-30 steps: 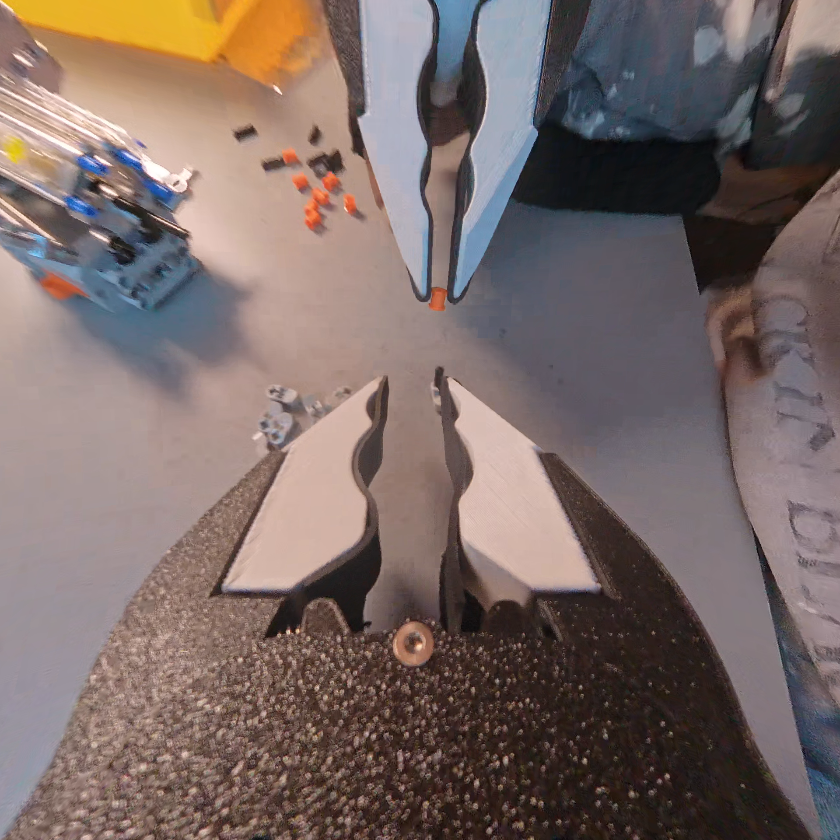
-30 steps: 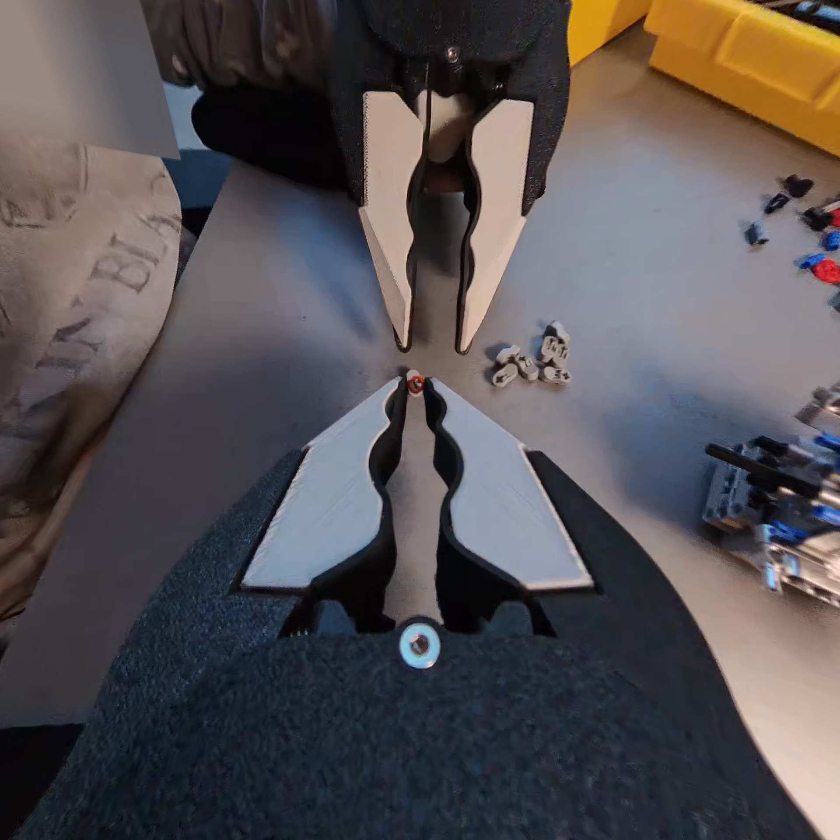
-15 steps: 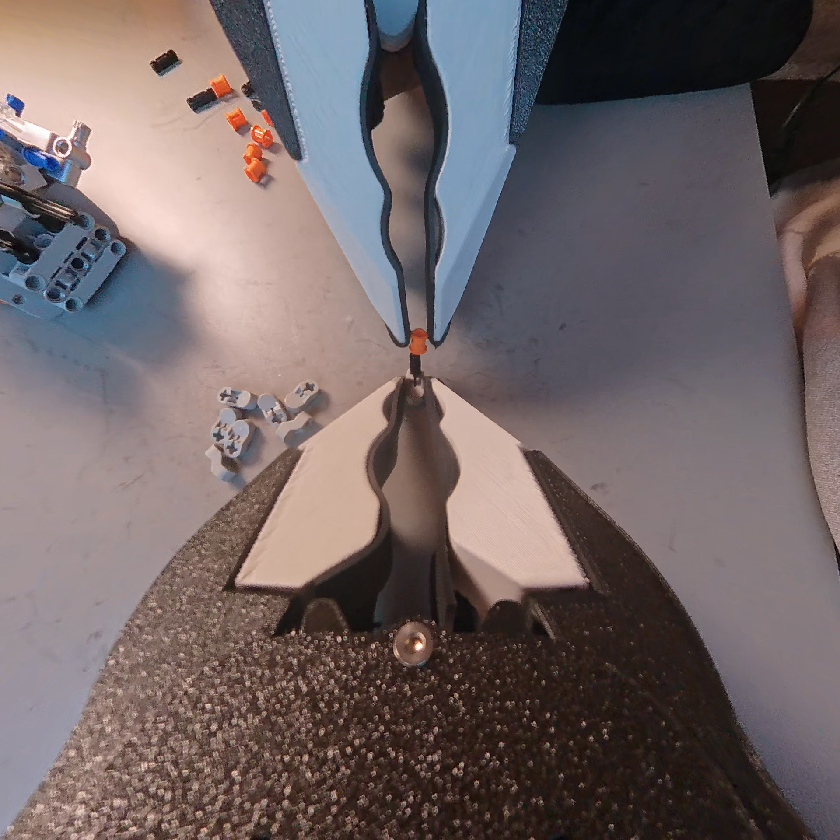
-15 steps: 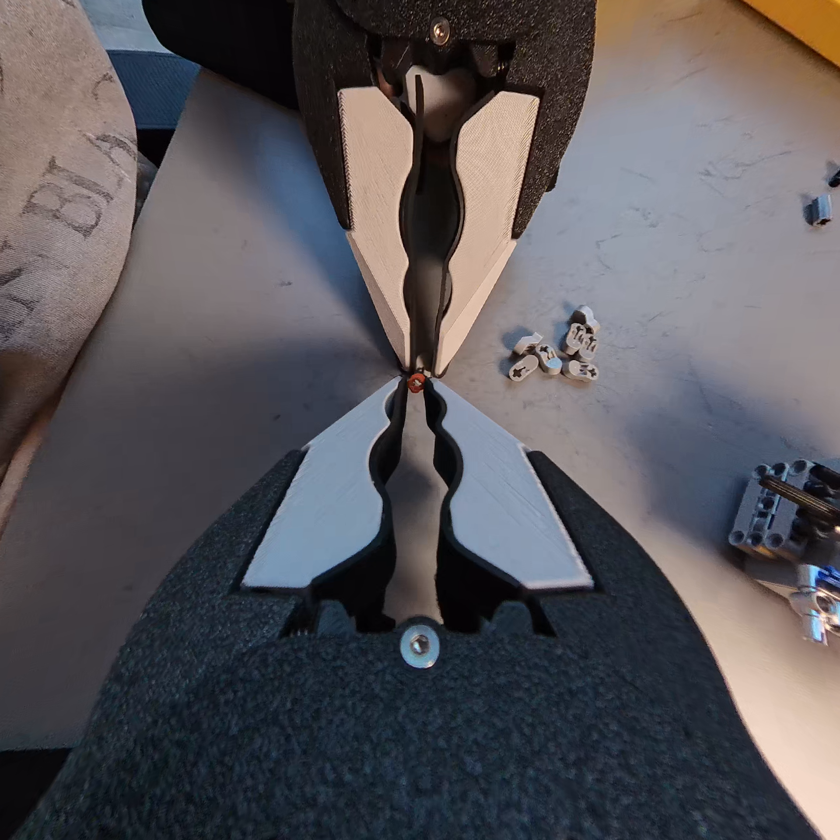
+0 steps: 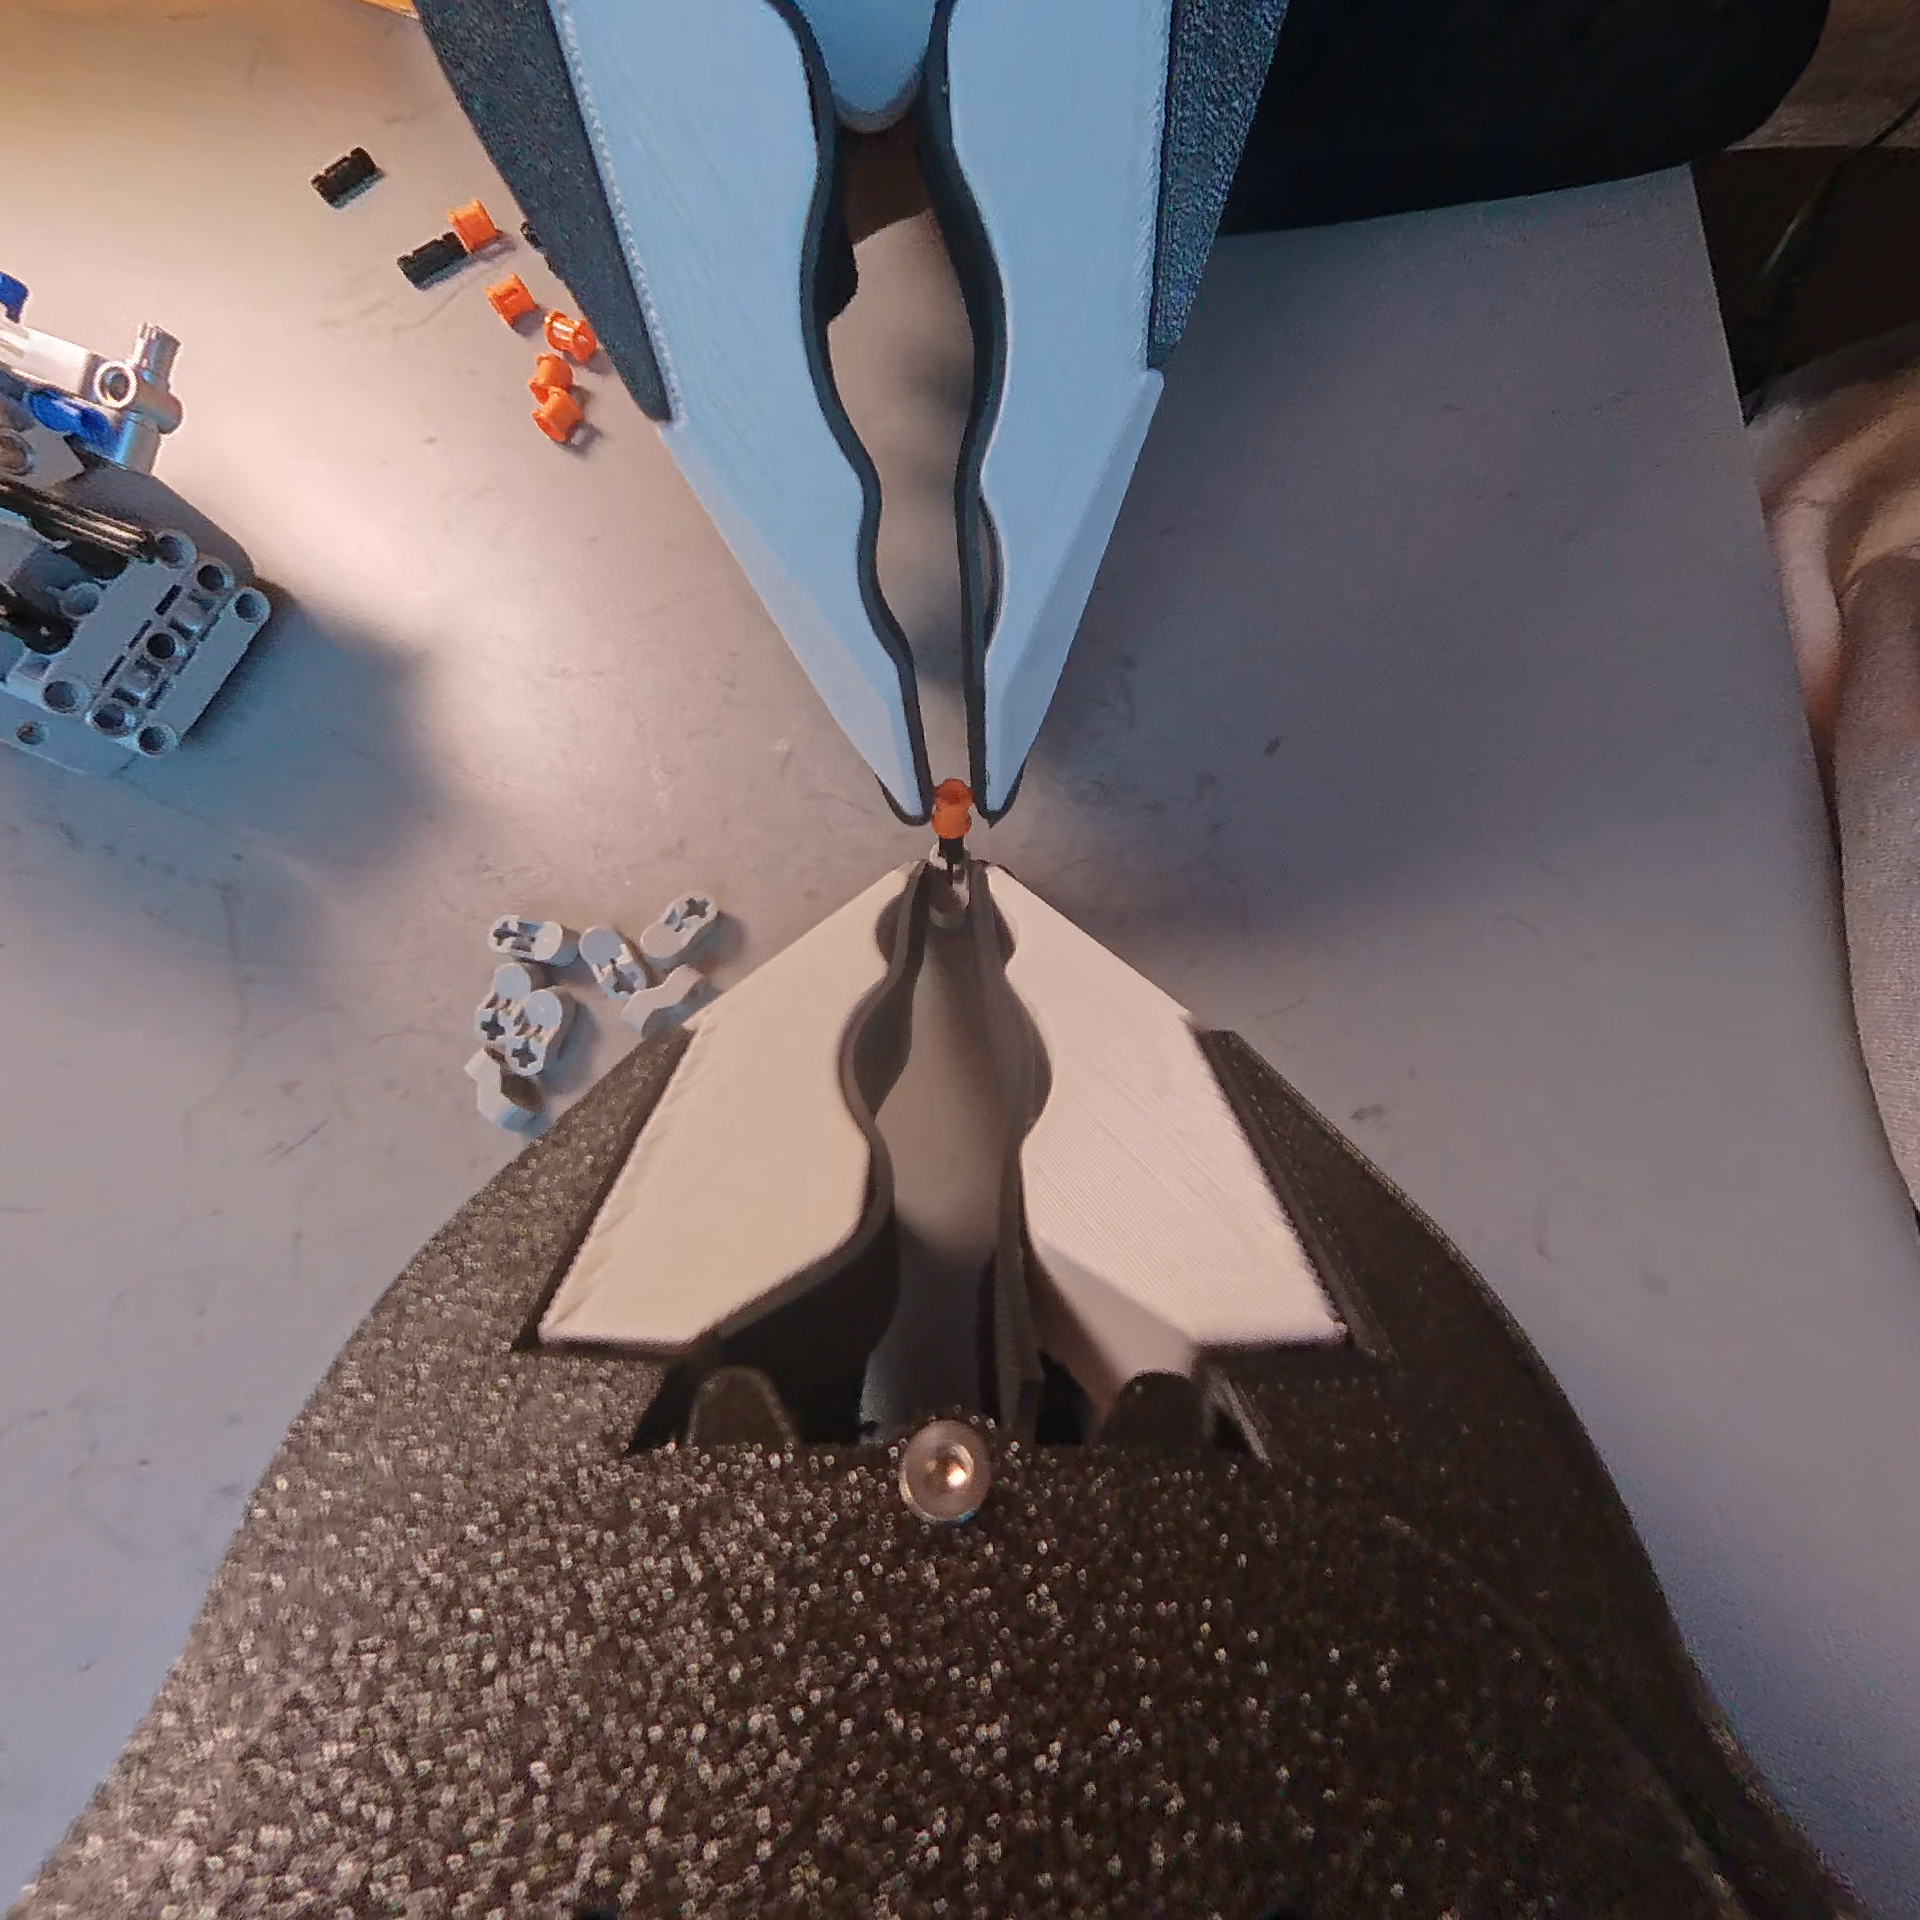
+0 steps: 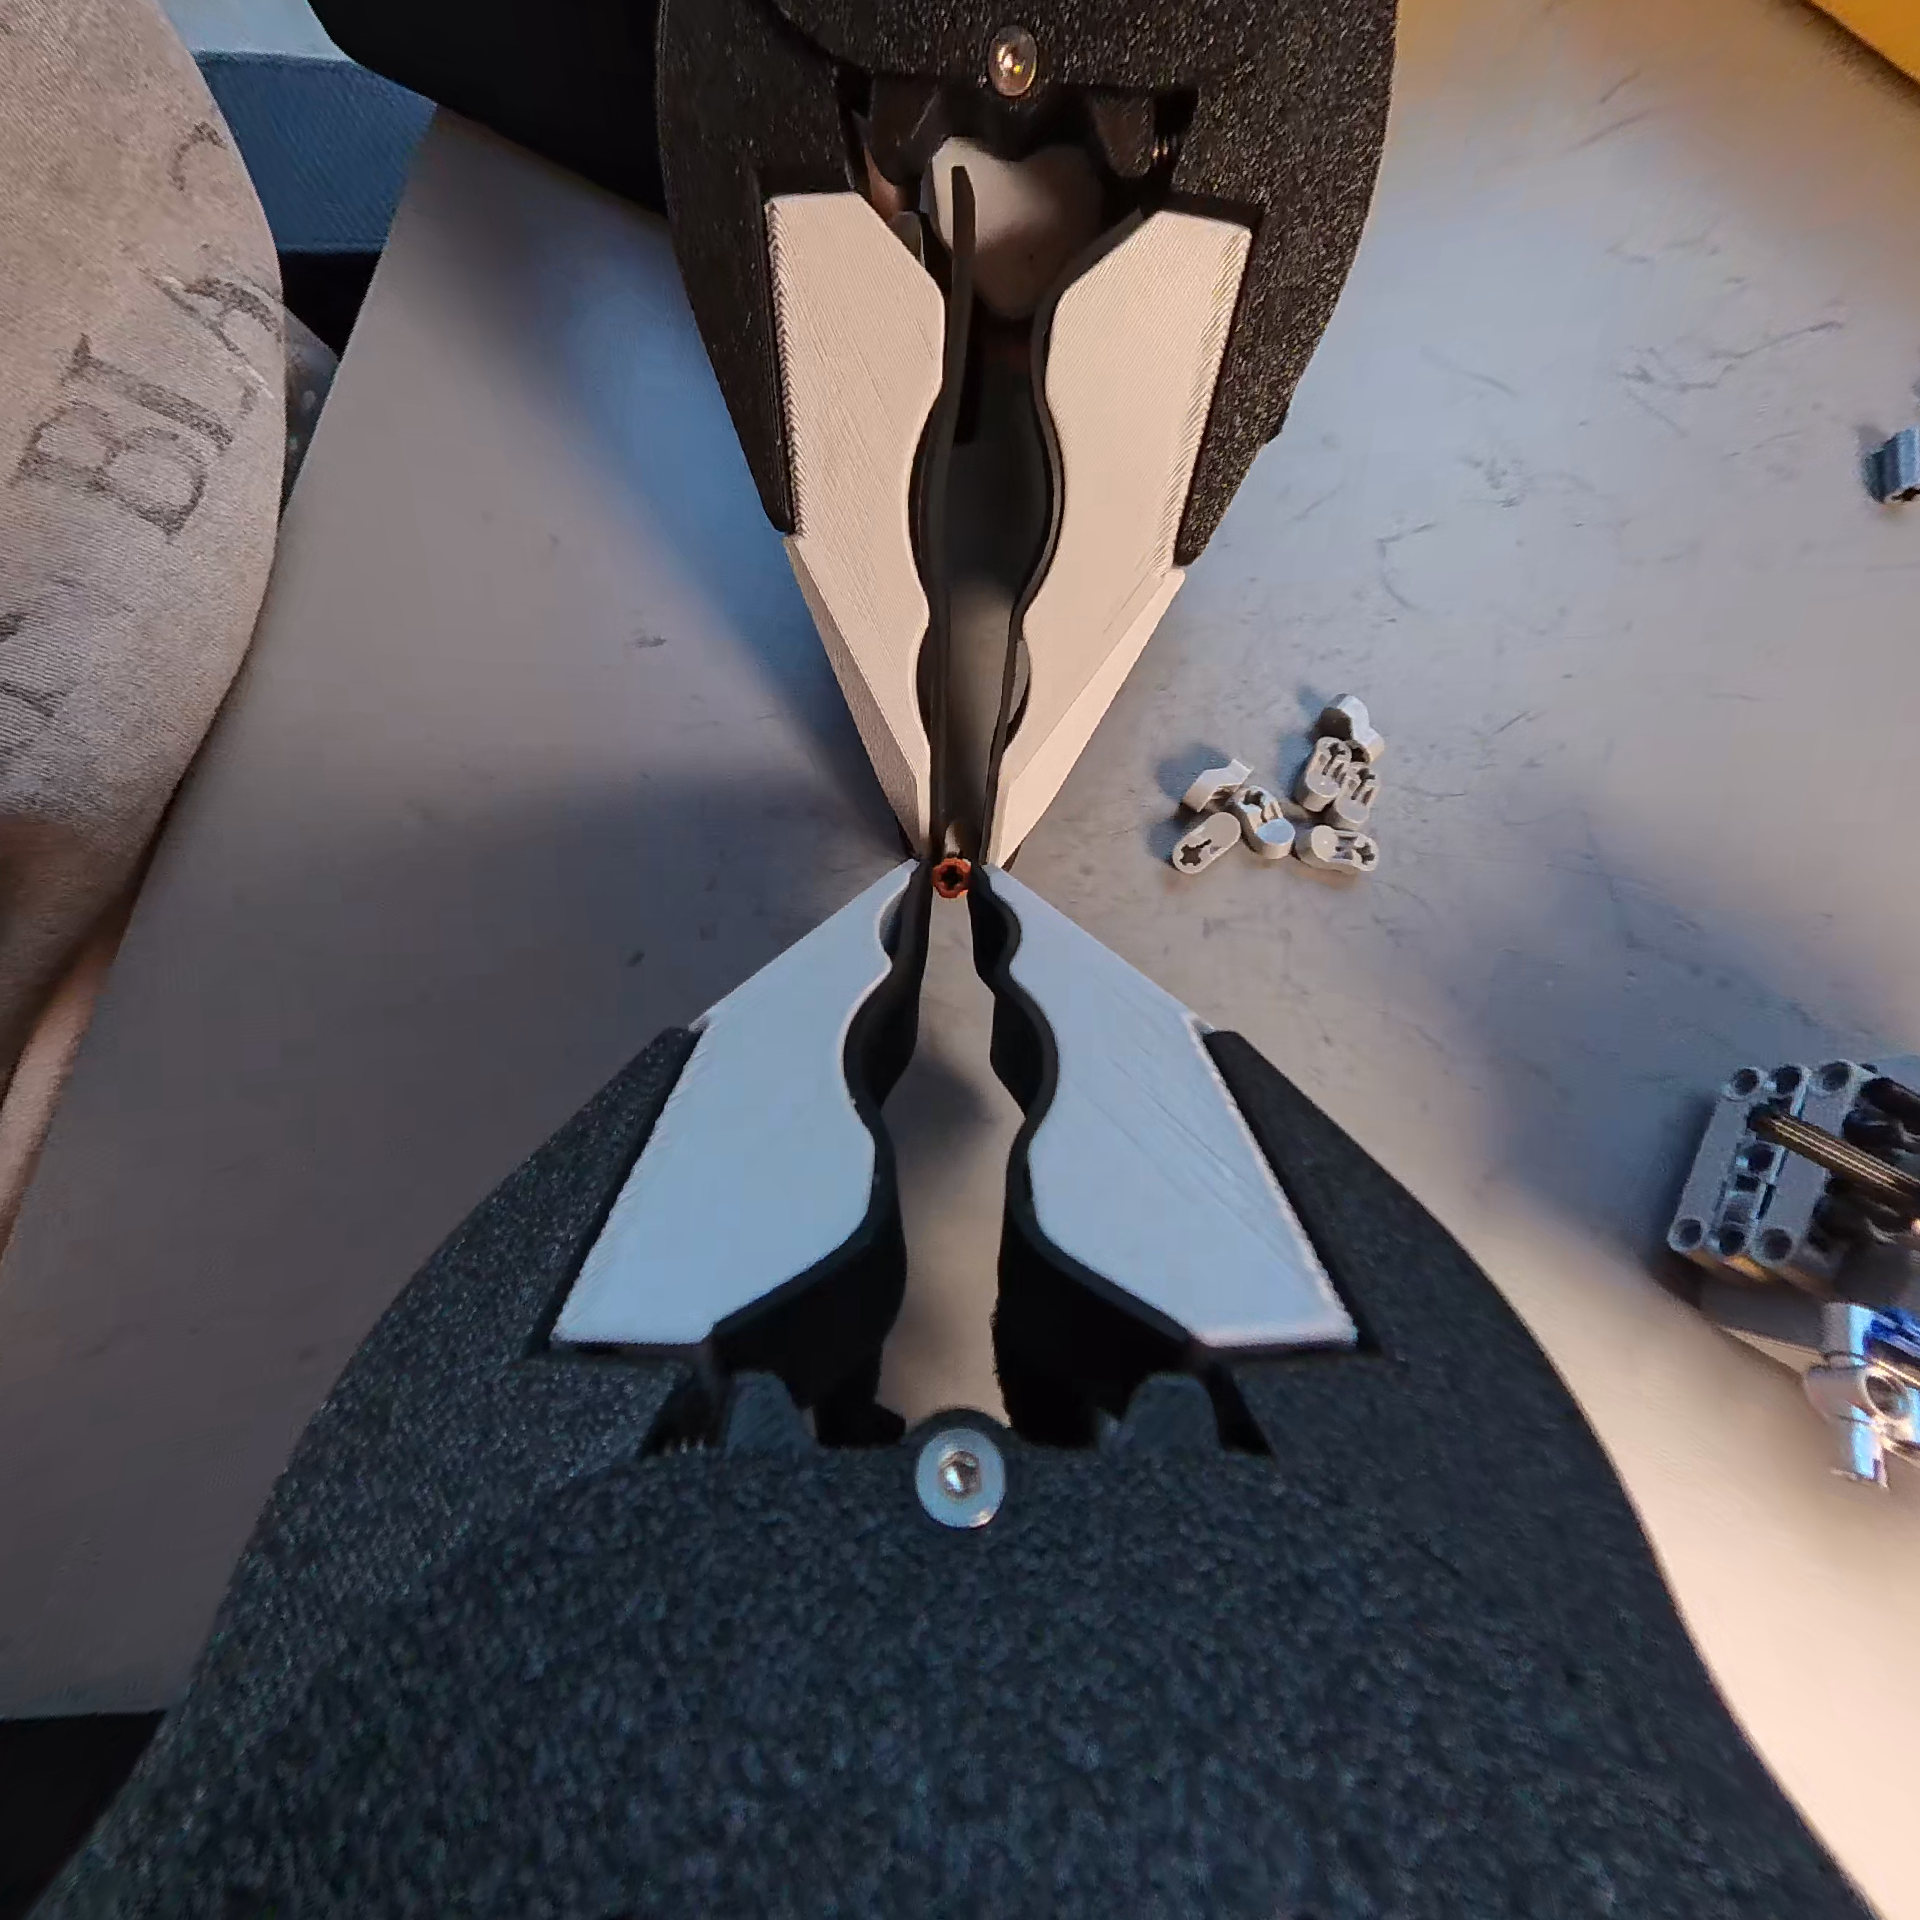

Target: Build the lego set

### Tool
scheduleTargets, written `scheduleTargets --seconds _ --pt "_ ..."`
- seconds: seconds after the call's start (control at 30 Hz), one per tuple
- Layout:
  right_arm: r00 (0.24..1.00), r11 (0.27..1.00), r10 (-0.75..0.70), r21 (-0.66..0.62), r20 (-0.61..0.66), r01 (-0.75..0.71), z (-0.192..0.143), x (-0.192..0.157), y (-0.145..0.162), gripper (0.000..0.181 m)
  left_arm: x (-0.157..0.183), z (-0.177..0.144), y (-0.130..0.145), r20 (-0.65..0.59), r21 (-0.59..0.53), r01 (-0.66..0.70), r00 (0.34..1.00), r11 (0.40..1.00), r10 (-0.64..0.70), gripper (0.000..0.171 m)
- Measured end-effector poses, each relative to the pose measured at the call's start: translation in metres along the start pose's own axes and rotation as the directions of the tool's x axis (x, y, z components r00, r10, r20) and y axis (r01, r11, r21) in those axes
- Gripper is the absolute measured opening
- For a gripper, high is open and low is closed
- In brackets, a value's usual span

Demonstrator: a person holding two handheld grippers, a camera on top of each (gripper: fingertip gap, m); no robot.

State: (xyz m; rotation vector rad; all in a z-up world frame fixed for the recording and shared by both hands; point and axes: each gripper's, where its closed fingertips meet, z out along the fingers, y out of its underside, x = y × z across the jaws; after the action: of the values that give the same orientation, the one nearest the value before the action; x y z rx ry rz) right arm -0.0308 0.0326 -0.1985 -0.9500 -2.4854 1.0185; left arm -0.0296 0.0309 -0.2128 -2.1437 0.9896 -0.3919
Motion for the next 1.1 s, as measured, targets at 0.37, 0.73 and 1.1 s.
scheduleTargets --seconds 0.37,0.73,1.1 --pt "0.999 0.999 0.034 -0.002 0.03 -0.034 0.0007 -0.0019 0.0009 0.005 0.0006 0.0005 -0.0006 -0.004 0.001 -0.002 1.0 1.0 0.002 0.005" --pt "0.998 0.999 0.047 -0.021 0.046 -0.046 0.0059 -0.0032 0.0044 0.005 0.0015 0.001 -0.001 -0.003 0.0 -0.006 1.0 1.0 0.006 0.005" --pt "0.999 0.999 0.033 -0.034 0.018 -0.033 0.0087 -0.003 0.0079 0.005 0.0026 0.0007 -0.001 -0.02 0.0 0.008 1.0 1.0 -0.008 0.005"
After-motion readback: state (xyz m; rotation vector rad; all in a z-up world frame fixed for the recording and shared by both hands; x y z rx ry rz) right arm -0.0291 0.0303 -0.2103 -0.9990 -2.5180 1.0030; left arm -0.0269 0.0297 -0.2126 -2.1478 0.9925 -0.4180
